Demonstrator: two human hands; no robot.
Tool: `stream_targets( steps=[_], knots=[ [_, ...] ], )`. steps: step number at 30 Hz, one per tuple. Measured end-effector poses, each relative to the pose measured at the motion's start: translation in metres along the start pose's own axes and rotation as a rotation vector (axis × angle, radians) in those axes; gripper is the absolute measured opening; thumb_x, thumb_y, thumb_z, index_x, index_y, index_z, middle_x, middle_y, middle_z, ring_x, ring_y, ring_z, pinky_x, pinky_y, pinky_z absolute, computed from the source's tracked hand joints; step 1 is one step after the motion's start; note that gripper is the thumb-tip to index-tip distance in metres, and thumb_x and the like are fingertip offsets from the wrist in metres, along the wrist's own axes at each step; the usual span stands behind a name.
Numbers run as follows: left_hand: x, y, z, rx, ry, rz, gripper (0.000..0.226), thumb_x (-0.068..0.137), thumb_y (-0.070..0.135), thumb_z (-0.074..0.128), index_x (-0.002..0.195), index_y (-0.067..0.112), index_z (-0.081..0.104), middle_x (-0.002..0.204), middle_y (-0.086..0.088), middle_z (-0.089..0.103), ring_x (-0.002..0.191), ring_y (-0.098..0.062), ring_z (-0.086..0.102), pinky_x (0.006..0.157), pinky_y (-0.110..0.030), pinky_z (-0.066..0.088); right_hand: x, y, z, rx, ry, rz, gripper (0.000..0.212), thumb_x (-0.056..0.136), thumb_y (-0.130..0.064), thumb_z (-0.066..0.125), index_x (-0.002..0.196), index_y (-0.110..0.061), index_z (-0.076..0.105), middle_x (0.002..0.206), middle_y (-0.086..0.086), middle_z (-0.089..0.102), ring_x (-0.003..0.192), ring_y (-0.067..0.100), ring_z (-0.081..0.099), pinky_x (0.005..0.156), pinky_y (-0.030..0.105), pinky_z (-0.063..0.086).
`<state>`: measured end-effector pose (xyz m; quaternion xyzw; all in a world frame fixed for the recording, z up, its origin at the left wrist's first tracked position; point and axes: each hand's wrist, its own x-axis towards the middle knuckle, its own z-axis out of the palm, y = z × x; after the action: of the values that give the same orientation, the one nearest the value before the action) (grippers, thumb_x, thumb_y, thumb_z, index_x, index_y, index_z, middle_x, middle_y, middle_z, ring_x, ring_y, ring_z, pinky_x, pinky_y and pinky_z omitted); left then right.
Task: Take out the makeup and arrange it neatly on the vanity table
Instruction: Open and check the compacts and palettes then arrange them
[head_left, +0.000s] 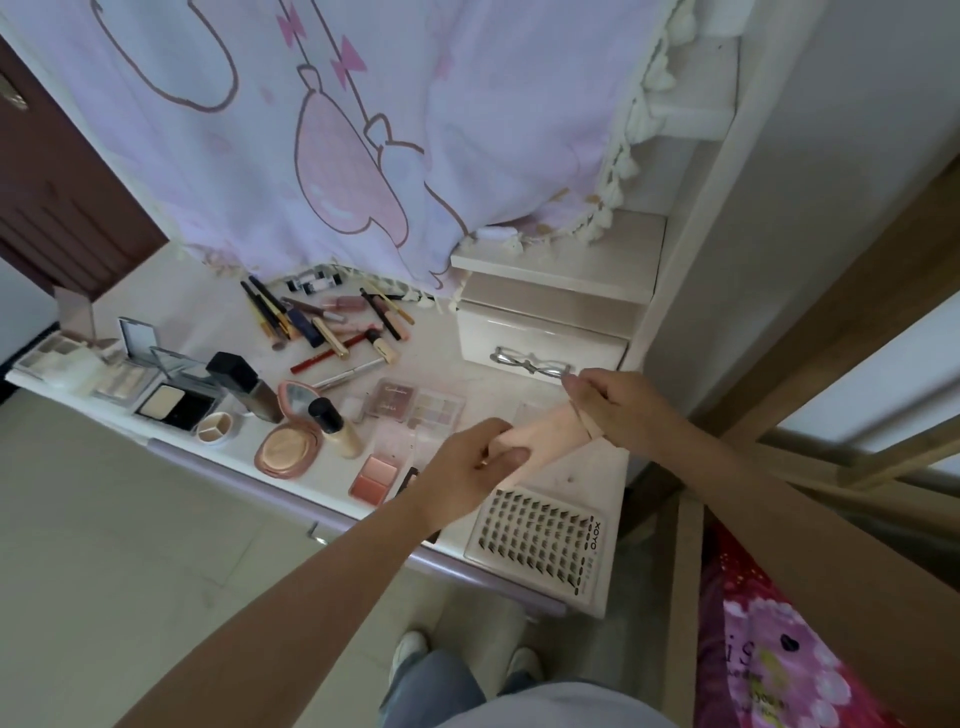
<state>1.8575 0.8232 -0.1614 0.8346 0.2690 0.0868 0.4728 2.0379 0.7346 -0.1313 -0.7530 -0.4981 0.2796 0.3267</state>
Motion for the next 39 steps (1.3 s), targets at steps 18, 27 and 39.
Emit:
stream_targets(
  steps=[18,27,39],
  knots=[
    [-0.003,0.020,-0.039,-0.857,0.101,-0.162,0.020,0.090,0.019,0.049,0.087,0.002,0.059,0.056,-0.001,0.063,0.049,-0.011,0.061,0.045,-0.017,0.047,0.024,-0.039,-0.013,0.648,0.100,0.019,0.015,0.087,-0.011,0.057,0.097,-0.004,0.066,0.080,-0.001,0.065,0.068,0.003,0.061,0.060,0.015,0.050],
    [0.001,0.018,-0.046,-0.115,0.282,-0.111,0.006,0.084,0.021,0.064,0.089,0.017,0.062,0.075,0.007,0.058,0.071,-0.007,0.054,0.062,-0.009,0.041,0.032,-0.042,-0.022,0.289,-0.075,0.226,0.031,0.090,-0.030,0.053,0.073,-0.007,0.064,0.047,0.000,0.054,0.035,0.008,0.041,0.037,0.015,0.033],
    [-0.006,0.011,-0.049,-0.550,0.286,-0.179,0.030,0.083,0.003,0.063,0.069,0.028,0.070,0.062,0.017,0.063,0.063,-0.003,0.059,0.071,-0.034,0.046,0.028,-0.023,-0.017,0.729,-0.177,-0.113,0.035,0.075,0.015,0.058,0.087,-0.015,0.071,0.086,-0.007,0.074,0.086,0.005,0.067,0.072,0.015,0.052]
  ],
)
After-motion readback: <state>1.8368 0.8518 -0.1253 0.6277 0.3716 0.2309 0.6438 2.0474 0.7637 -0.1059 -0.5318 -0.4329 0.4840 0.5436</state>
